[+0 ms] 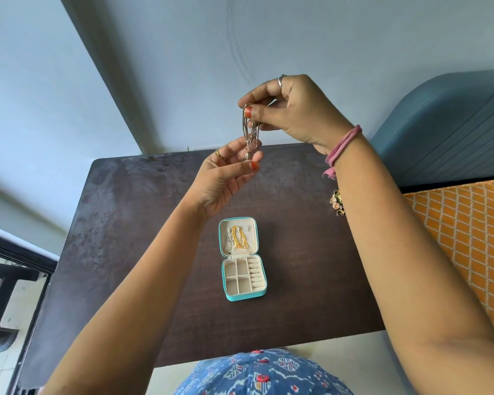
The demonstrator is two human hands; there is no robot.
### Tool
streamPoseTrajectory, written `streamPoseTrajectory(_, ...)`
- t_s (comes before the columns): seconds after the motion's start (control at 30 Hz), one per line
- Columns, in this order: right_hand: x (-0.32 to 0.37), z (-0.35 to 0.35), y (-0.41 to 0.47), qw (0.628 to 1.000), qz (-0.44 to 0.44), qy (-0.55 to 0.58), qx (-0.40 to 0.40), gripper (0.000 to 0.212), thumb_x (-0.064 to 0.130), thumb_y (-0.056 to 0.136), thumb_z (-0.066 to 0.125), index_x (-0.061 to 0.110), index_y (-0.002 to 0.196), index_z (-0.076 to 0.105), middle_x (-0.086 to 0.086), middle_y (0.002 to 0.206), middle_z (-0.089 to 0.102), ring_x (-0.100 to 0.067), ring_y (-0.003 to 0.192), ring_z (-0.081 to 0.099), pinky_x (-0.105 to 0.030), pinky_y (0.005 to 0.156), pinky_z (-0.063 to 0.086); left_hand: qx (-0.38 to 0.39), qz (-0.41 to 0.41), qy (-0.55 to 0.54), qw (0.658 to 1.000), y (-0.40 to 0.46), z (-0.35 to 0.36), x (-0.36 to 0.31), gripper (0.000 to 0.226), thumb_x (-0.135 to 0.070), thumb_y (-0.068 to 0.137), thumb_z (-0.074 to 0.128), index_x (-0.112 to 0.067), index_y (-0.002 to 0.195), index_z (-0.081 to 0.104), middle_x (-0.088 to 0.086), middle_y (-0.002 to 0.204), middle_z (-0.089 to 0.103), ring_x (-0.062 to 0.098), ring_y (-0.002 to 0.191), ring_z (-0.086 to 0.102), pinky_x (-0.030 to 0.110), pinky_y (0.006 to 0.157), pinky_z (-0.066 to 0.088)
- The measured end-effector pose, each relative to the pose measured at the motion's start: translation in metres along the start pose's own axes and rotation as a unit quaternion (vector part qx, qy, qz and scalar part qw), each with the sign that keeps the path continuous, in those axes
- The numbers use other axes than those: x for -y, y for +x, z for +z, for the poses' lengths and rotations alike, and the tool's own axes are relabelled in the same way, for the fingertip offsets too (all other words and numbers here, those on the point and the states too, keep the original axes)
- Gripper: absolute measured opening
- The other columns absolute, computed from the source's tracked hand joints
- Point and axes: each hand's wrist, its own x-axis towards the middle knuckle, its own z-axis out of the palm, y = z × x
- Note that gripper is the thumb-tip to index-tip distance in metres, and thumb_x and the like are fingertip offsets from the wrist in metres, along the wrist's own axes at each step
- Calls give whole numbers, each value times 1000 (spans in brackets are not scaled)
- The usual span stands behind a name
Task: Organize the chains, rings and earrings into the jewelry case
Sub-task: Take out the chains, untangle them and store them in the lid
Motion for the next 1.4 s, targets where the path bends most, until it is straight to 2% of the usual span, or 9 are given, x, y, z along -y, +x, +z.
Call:
streamPoseTrajectory(0.33, -2, 0, 5, 999, -1, 44, -8, 10, 13, 88, 66, 16, 97, 71, 6, 81, 69, -11, 82, 68, -43, 84, 57, -17, 6, 59, 998, 3, -3, -7, 43, 16, 84, 53, -12, 116, 61, -3, 106, 72, 12, 95, 68, 30, 94, 50)
streamPoseTrajectory(0.53, -5, 0, 8, 1000, -8, 17, 10, 11, 11, 88, 65, 17, 96, 70, 3, 82, 68, -19, 85, 70, -39, 84, 57, -45, -13, 55, 997, 8, -11, -4, 44, 22, 82, 50, -12, 105, 66, 1, 101, 73, 14, 94, 70, 27, 90, 51)
streamPoseTrajectory(0.8, -39, 9, 7, 986, 13, -154, 60, 20, 13, 85, 69, 16, 104, 72, 6, 90, 68, 8, 74, 59, -4, 75, 43, -222, -67, 99, 968, 12, -56, 22, 29, 11, 85, 57, -15, 95, 64, 0, 96, 68, 10, 84, 65, 25, 83, 51)
streamPoseTrajectory(0.93, -57, 17, 4, 975, 30, -199, 92, 21, 12, 86, 67, 16, 105, 72, 9, 86, 66, 14, 69, 57, 2, 69, 38, -276, -126, 120, 945, 8, -85, 43, 31, 10, 84, 57, -20, 90, 63, -3, 91, 67, 8, 79, 63, 21, 73, 49)
streamPoseTrajectory(1.07, -70, 27, -1, 964, 38, -233, 124, 20, 13, 87, 64, 17, 106, 71, 3, 93, 70, -1, 75, 59, 1, 70, 40, -302, -183, 151, 923, 3, -110, 66, 21, 2, 89, 57, -18, 94, 62, -2, 90, 66, 11, 84, 62, 26, 75, 48)
streamPoseTrajectory(1.17, -79, 35, -6, 953, 29, -263, 151, 20, 14, 89, 62, 16, 107, 71, 1, 97, 70, -8, 81, 62, -13, 79, 47, -304, -233, 195, 903, -1, -127, 85, 28, -5, 89, 61, -11, 117, 57, 5, 107, 63, 19, 107, 56, 34, 89, 45)
streamPoseTrajectory(1.23, -87, 40, -10, 947, 23, -276, 160, 20, 13, 89, 61, 16, 106, 71, 1, 96, 69, -9, 81, 62, -21, 82, 49, -293, -272, 216, 891, -4, -136, 97, 32, -10, 88, 63, -10, 120, 57, 8, 116, 60, 22, 115, 53, 37, 93, 43)
streamPoseTrajectory(1.3, -95, 46, -16, 946, 21, -280, 162, 20, 13, 89, 61, 16, 105, 72, 5, 91, 65, -8, 78, 59, -24, 81, 50, -278, -306, 231, 881, -9, -142, 105, 25, -16, 89, 64, -10, 113, 61, 7, 117, 59, 22, 113, 53, 37, 92, 42)
streamPoseTrajectory(1.4, -106, 54, -25, 941, 27, -292, 170, 20, 16, 90, 60, 19, 106, 72, 5, 91, 64, -7, 78, 58, -26, 80, 51, -250, -336, 253, 872, -15, -151, 118, 39, -28, 89, 66, -9, 123, 57, 4, 120, 60, 19, 111, 54, 39, 98, 40)
